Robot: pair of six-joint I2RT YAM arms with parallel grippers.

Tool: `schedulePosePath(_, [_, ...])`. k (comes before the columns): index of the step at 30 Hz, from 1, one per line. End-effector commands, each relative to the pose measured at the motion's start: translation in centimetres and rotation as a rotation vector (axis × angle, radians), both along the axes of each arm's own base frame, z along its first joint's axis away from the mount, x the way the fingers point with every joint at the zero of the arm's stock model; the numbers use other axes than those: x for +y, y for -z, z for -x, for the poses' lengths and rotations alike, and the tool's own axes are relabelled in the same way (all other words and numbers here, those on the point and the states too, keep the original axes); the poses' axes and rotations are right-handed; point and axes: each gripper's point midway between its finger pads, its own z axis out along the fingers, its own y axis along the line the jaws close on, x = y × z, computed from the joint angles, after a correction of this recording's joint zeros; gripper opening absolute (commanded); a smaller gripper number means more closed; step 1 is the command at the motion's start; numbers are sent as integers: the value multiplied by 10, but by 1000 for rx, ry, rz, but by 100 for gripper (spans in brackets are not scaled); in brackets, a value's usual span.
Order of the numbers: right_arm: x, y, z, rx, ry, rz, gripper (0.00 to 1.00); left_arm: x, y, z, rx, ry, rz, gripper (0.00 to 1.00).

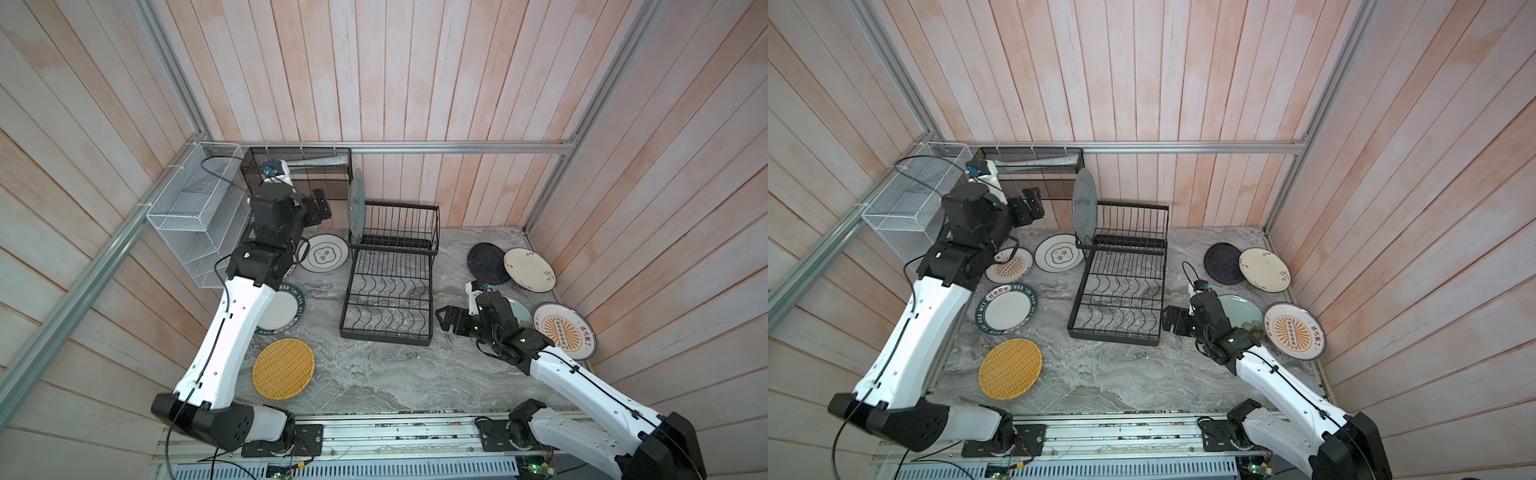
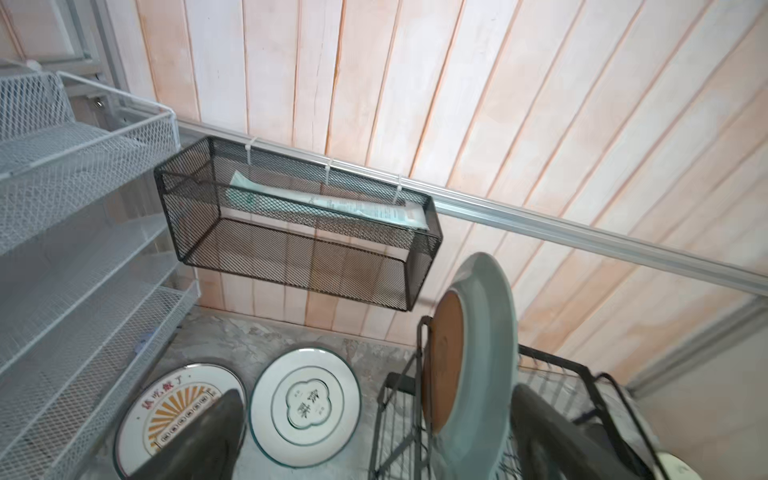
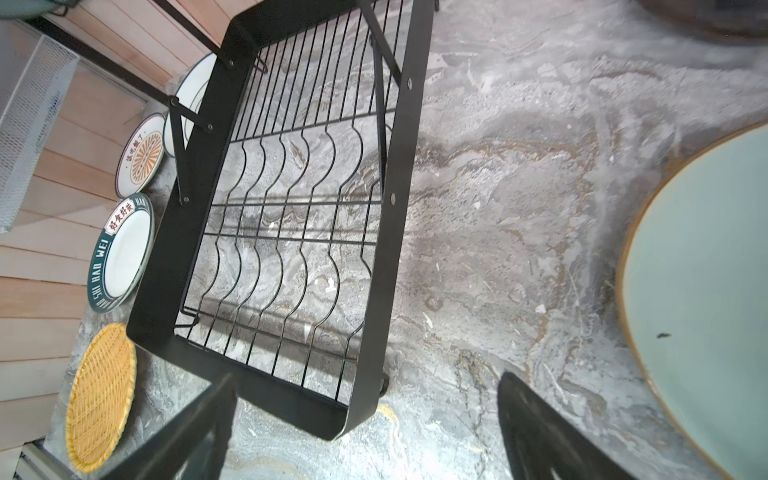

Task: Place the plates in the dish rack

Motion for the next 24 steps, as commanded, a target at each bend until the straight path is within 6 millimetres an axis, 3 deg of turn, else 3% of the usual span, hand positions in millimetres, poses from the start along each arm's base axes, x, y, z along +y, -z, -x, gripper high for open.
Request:
schedulePosePath(1, [-9,-23,-11,-42,23,-14,98,-40,-6,37,-37,292,149,100])
schedulePosePath(6, [-26,-44,-31,-72,83,-92,98,-49,15,93,-13,470,202,100])
schedulePosePath(12, [-60,-48,-53,-66,202,-149,98,-56,76,144,59,579,189,100])
schedulePosePath(18, [-92,-42,-76,-43,319,-238,98,-74,151,179,207,735,226,100])
schedulePosePath(24, [-131,-29,-107,-13,466,-345,98,-78,196,192,305,762,274,100])
